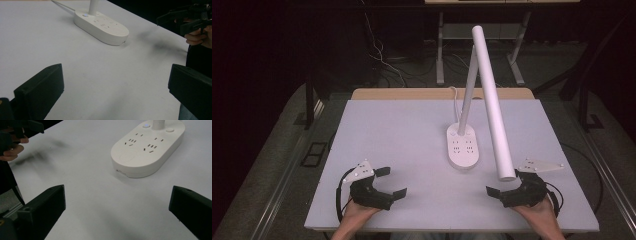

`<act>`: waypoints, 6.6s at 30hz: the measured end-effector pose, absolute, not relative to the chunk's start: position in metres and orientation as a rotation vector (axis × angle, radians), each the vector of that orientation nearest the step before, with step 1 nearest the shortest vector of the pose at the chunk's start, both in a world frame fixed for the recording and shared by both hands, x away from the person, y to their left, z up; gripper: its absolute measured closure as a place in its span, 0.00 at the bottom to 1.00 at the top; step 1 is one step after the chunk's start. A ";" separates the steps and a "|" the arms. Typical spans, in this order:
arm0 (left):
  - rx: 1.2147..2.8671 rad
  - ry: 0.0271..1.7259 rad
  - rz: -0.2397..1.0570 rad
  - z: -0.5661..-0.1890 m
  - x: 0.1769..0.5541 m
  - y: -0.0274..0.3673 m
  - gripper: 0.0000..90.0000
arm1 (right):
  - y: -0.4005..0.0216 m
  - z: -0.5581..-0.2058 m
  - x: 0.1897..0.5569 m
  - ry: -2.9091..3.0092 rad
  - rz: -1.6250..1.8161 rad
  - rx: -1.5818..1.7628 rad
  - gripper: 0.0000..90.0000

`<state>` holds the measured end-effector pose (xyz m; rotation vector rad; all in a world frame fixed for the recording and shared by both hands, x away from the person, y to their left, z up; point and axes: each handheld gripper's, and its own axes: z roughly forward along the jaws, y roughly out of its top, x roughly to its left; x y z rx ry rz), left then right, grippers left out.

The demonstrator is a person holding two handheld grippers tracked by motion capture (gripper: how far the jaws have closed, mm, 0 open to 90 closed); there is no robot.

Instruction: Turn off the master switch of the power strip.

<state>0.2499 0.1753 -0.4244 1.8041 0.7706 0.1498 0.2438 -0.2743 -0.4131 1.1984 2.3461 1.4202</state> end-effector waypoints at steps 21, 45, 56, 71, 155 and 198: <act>1.824 0.753 0.147 -0.423 0.247 0.171 0.00 | -0.280 -0.416 0.243 2.348 1.415 1.233 0.00; 1.881 0.740 0.117 -0.411 0.246 0.168 0.00 | -0.287 -0.415 0.241 2.327 1.415 1.237 0.00; 1.915 0.731 0.097 -0.404 0.247 0.166 0.00 | -0.288 -0.414 0.240 2.321 1.415 1.242 0.00; 1.960 0.717 0.066 -0.392 0.261 0.158 0.00 | -0.290 -0.415 0.240 2.318 1.409 1.239 0.00; 2.169 0.634 0.100 -0.340 0.369 0.099 0.00 | -0.293 -0.416 0.240 2.321 1.401 1.247 0.00; 2.140 0.728 0.103 -0.348 0.428 0.057 0.08 | -0.294 -0.416 0.242 2.320 1.400 1.246 0.00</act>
